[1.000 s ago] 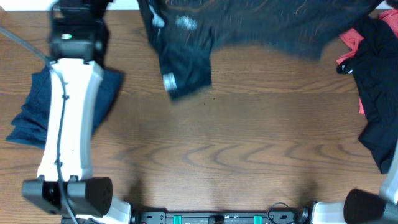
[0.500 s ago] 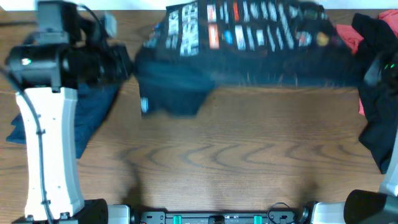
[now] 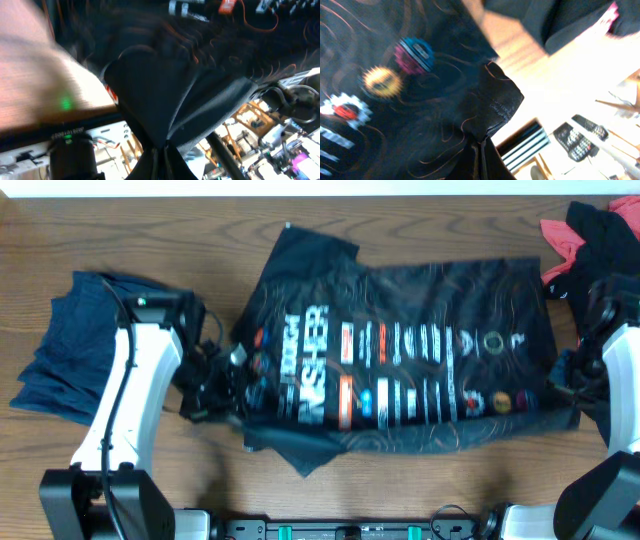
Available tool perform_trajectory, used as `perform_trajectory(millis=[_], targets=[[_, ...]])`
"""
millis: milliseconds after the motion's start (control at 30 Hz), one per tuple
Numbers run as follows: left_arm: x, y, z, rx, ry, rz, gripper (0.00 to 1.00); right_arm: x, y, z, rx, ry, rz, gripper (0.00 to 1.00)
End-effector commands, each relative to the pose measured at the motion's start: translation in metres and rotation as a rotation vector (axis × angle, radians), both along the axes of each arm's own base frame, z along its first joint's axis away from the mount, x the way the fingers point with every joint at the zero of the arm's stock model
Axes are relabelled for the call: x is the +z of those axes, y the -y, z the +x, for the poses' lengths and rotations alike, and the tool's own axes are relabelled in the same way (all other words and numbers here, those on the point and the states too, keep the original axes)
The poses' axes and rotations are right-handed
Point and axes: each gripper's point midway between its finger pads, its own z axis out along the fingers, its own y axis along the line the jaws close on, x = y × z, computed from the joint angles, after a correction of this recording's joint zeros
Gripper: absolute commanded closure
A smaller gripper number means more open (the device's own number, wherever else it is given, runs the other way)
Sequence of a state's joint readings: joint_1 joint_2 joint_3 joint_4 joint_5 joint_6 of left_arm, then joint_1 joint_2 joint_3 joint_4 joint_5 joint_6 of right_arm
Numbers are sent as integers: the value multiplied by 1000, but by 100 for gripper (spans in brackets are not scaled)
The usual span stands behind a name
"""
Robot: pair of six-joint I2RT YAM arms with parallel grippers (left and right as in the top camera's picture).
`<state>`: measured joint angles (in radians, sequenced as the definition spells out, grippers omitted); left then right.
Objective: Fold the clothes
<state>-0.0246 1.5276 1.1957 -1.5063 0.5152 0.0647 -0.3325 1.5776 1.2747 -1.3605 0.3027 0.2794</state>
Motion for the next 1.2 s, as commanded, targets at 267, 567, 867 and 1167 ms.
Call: perform_trajectory(millis=[267,567,867,1167], targets=[[-4,0,56,42,417,6,94,-14,-1,47,-23,218,38,99],[-34,2,116,138,477,9,93,-28,0,79,-10,306,55,99],[-63,1,124,137,413,16,16,-52,-2,80,-5,239,73,50],[-64,0,87,135,265,29,17,-59,-10,49,-16,116,101,50]])
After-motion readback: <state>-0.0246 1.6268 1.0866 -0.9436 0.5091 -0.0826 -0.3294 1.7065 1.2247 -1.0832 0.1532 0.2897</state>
